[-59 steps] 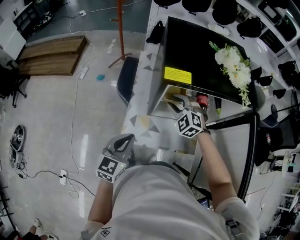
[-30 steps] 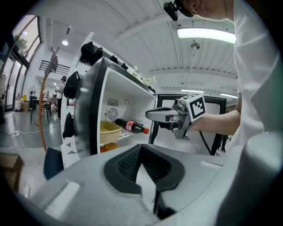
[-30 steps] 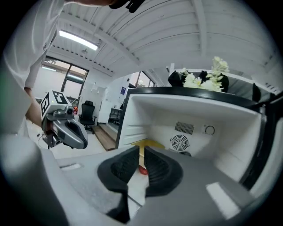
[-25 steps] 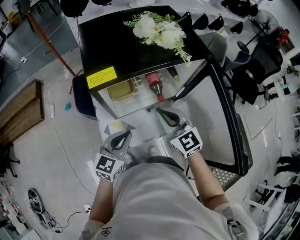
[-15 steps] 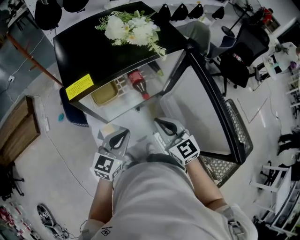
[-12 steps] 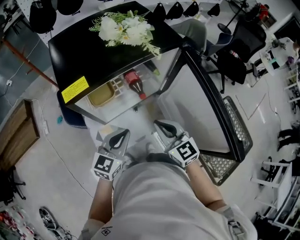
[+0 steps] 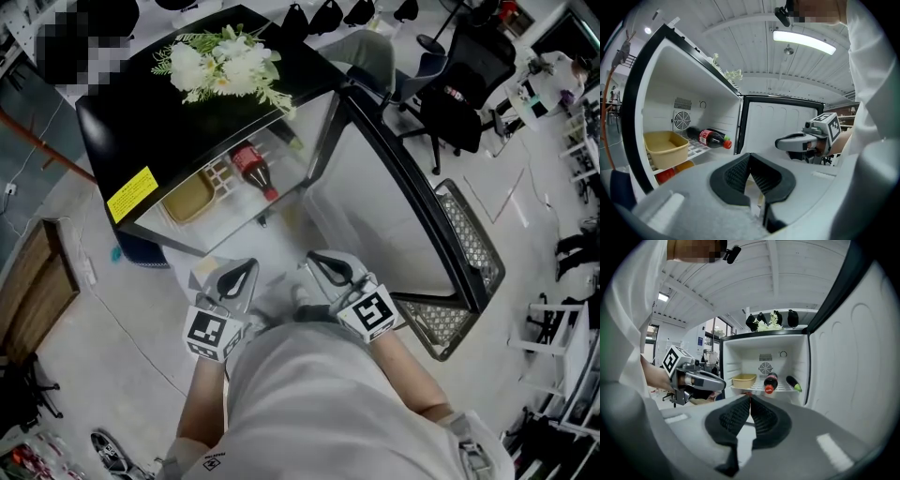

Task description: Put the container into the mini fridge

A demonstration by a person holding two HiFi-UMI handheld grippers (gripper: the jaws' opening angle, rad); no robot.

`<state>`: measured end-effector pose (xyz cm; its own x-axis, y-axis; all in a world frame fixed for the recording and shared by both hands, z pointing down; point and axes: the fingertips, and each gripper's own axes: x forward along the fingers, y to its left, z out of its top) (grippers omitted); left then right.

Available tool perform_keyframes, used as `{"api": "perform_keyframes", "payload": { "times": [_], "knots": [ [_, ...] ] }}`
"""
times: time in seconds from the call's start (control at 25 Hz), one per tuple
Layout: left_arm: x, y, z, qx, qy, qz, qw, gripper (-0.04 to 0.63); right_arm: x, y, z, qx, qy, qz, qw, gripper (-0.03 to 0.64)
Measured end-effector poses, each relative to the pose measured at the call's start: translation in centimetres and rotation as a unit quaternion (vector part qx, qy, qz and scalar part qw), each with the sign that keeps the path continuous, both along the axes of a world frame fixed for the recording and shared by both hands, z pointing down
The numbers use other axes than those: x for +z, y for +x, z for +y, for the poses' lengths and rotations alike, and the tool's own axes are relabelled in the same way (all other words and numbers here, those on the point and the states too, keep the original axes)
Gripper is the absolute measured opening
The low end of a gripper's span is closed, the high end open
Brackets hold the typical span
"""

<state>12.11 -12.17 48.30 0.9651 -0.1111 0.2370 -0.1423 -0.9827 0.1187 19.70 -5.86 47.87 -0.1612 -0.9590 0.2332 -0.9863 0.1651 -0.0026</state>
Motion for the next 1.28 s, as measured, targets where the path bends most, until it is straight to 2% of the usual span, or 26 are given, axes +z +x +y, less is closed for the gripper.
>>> {"api": "perform_keyframes", "payload": {
  "times": [0.32, 1.28],
  "knots": [
    [-0.3, 0.4, 0.2, 0.009, 0.006, -0.001, 0.9999, 0.008, 0.1, 0.3, 0.0, 0.004, -0.002, -0.003, 1.0, 0.006],
    [0.4, -0.1, 0.0, -0.01, 0.003, -0.012, 0.9999, 0.008, 1.0, 0.0, -0.4, -0.008, -0.009, -0.002, 1.0, 0.006]
  ]
}}
